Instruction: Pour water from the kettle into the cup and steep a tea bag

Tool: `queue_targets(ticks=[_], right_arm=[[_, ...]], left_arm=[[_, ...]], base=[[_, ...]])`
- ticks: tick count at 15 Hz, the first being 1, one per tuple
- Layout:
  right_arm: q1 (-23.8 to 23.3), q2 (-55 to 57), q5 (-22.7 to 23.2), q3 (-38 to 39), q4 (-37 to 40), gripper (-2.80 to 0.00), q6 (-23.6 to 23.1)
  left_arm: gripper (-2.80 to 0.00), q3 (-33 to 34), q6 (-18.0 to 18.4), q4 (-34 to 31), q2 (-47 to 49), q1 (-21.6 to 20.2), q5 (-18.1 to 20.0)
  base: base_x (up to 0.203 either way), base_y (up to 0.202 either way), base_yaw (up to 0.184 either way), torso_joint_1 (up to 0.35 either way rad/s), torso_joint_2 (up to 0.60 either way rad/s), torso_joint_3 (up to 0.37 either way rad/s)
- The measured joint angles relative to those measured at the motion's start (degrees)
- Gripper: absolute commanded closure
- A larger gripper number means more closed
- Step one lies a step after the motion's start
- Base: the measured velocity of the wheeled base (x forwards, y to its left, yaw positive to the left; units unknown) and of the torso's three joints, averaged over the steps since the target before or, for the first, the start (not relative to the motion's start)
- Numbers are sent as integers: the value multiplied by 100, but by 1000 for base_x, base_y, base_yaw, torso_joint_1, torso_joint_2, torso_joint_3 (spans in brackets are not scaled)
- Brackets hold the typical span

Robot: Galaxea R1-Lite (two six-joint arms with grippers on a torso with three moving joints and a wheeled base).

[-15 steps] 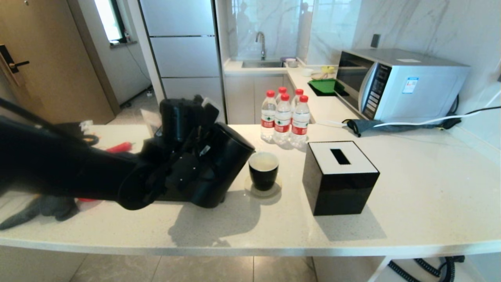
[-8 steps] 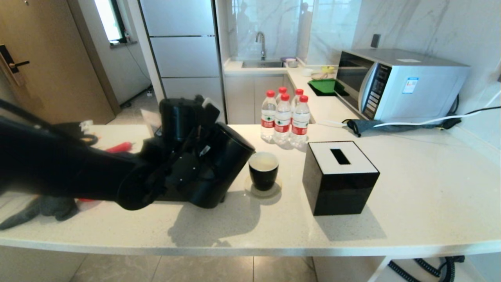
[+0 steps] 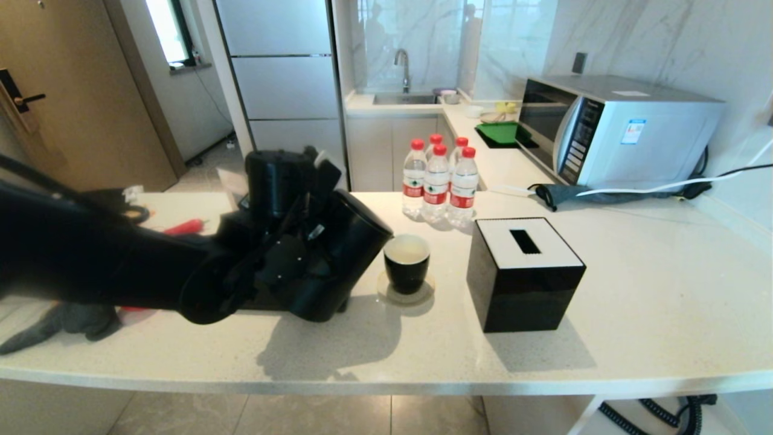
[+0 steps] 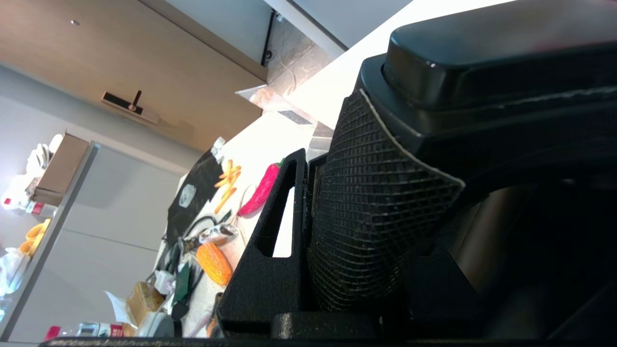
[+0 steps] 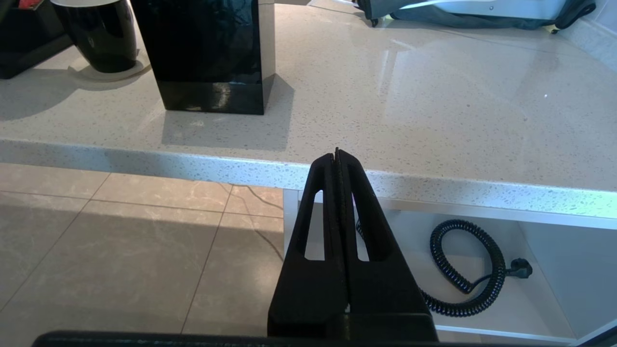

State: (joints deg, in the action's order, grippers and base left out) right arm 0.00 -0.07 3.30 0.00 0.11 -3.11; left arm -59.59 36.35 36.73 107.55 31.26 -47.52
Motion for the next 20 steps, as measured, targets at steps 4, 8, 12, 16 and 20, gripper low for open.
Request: queue_targets(ticks=[4,8,12,16,20], right_arm=[[0,0,-2,0,-1,0,2],[0,0,0,0,-1,0,4],[0,0,-2,0,-1,0,2],[0,0,-2,0,-1,0,3],[0,0,0,0,-1,0,5]], left_arm=[[0,-6,11,0,-2,15,-2],[0,-6,83,1,-4,37,0],[0,-6,96,3,-10,54,-2],[0,-6,91,4,-10,109,0],[0,-6,129,3,-10,144,-2]], base=[[0,0,0,0,0,0],[0,0,0,0,0,0],[0,0,0,0,0,0],[0,0,0,0,0,0],[0,0,0,0,0,0]])
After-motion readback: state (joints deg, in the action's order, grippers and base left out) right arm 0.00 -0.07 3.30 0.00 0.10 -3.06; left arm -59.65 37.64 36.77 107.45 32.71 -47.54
